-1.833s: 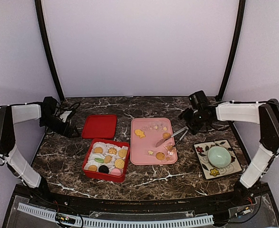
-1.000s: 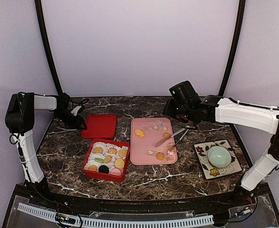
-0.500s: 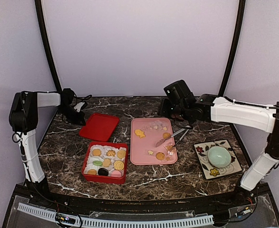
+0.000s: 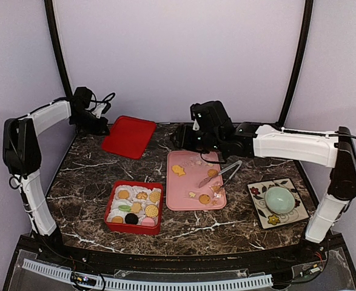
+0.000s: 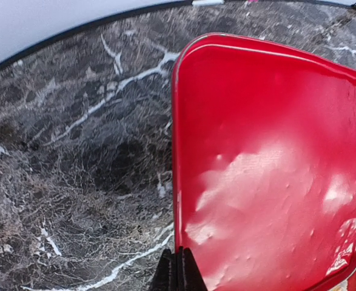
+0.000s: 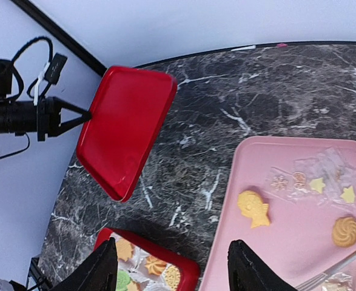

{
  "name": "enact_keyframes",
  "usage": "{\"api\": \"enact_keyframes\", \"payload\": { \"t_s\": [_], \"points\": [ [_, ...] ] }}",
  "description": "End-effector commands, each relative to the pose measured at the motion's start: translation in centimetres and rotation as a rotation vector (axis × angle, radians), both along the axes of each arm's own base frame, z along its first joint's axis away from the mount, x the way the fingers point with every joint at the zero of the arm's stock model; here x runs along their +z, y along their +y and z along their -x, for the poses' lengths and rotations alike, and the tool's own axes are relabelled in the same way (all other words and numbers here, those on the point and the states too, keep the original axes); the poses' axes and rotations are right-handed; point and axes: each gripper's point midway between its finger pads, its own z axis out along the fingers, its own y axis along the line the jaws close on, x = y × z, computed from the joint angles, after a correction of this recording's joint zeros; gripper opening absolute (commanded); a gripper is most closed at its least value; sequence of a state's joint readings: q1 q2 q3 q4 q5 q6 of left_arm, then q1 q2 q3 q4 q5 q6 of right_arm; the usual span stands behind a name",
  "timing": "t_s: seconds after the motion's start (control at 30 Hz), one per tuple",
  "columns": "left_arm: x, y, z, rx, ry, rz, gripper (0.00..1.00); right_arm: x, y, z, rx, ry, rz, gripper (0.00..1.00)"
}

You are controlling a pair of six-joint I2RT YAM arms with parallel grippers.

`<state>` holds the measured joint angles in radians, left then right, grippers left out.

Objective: Pack the cookies

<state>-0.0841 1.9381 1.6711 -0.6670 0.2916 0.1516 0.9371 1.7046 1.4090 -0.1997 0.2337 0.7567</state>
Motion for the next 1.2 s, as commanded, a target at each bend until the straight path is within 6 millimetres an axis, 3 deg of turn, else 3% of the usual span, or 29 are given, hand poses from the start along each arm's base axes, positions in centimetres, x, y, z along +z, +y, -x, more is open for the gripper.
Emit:
{"api": "enact_keyframes", "payload": {
  "t_s": [0.0, 0.07, 0.23, 0.57, 0.8, 0.93, 1.17],
  "points": [
    [7.3, -1.6, 2.3, -0.016, -0.091, 0.074, 0.00, 2.9, 5.6, 2.1, 0.161, -0.061, -0.116, 0.64],
    [8.7, -2.1, 3.3, -0.028, -0.121, 0.085, 0.00, 3.5, 7.3, 3.1, 0.224, -0.067, -0.166, 0.64],
    [10.2, -3.3, 5.4, -0.051, -0.129, 0.141, 0.00, 4.8, 9.9, 4.2, 0.301, -0.086, -0.249, 0.64],
    [10.9, -4.4, 8.1, -0.097, -0.145, 0.160, 0.00, 6.4, 11.8, 4.2, 0.337, -0.105, -0.361, 0.63],
    [11.2, -4.8, 9.3, -0.109, -0.142, 0.195, 0.00, 4.1, 11.3, 2.8, 0.277, -0.048, -0.374, 0.58],
    [11.6, -4.9, 9.8, -0.114, -0.150, 0.214, 0.00, 4.2, 10.7, 2.3, 0.262, -0.047, -0.391, 0.57],
    [11.7, -4.9, 10.2, -0.120, -0.152, 0.212, 0.00, 3.9, 7.8, 1.3, 0.201, -0.031, -0.388, 0.56]
  ]
}}
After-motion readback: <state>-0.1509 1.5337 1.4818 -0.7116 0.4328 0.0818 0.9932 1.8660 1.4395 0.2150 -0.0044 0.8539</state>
